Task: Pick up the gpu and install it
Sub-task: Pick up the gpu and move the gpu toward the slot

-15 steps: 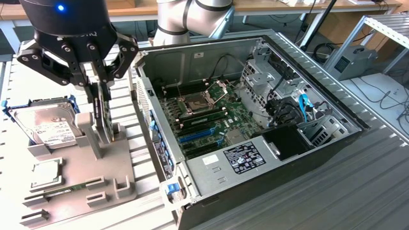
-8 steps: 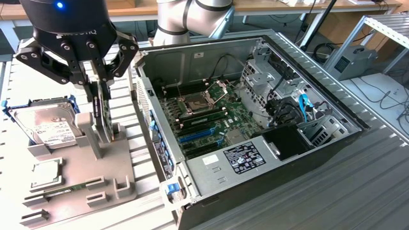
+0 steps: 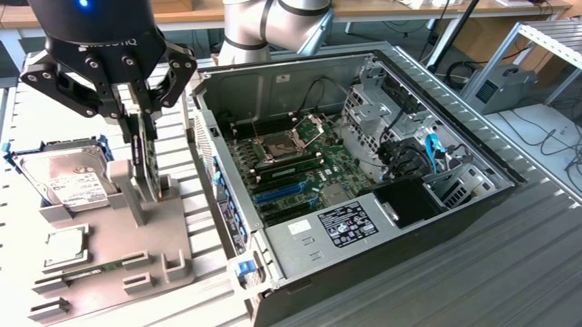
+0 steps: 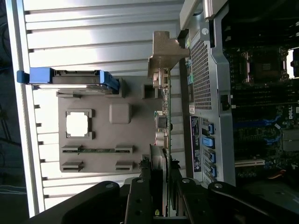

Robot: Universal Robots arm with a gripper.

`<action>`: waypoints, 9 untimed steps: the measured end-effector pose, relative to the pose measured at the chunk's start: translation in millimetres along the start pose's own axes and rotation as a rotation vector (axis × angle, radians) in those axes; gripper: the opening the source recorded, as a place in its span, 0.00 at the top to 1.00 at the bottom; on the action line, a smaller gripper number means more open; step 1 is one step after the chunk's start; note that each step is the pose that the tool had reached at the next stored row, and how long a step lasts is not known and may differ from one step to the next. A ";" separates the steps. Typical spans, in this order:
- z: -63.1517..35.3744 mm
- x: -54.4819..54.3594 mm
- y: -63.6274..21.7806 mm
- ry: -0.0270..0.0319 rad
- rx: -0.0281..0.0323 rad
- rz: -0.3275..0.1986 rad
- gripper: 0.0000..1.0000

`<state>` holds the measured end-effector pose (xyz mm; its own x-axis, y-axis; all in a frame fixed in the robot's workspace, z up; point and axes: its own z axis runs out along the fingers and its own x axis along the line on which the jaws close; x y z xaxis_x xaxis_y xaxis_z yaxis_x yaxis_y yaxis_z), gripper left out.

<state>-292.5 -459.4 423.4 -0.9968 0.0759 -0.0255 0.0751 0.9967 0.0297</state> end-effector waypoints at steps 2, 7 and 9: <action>-0.8 0.0 0.0 -0.0001 -0.0001 0.000 0.74; -2.6 -0.1 0.1 0.0000 0.0000 0.000 0.74; -3.1 -0.1 0.1 -0.0001 -0.0001 0.000 0.74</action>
<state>-292.5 -459.4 426.5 -0.9968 0.0759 -0.0256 0.0751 0.9967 0.0298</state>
